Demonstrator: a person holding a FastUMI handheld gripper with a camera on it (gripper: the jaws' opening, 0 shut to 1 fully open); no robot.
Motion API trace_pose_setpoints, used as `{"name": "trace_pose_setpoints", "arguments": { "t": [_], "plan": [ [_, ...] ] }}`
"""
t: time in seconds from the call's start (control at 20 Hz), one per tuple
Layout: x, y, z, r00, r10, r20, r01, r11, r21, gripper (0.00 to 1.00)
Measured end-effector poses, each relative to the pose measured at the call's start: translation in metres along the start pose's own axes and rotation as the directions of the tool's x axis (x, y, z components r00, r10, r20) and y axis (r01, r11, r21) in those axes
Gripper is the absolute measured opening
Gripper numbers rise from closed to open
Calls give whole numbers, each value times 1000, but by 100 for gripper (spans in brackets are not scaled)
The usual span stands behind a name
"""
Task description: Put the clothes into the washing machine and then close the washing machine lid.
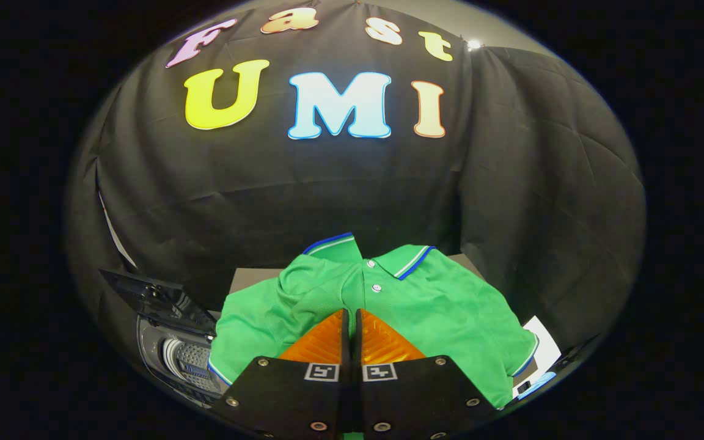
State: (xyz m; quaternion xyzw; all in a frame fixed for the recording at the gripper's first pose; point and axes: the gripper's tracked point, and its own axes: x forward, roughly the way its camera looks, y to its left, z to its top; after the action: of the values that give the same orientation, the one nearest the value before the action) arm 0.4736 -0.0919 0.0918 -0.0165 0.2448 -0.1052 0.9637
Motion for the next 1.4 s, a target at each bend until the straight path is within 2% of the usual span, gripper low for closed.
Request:
{"name": "trace_pose_setpoints", "arguments": {
  "t": [0.55,1.0,1.15,1.4],
  "plan": [
    [-52,13,54,993,7,116,-6,1000,-9,0],
    [-86,45,82,983,51,178,-46,998,-33,0],
    [-101,57,90,976,80,201,-79,997,-13,0],
    [-122,91,100,966,130,223,-120,991,-55,0]
  ]
}}
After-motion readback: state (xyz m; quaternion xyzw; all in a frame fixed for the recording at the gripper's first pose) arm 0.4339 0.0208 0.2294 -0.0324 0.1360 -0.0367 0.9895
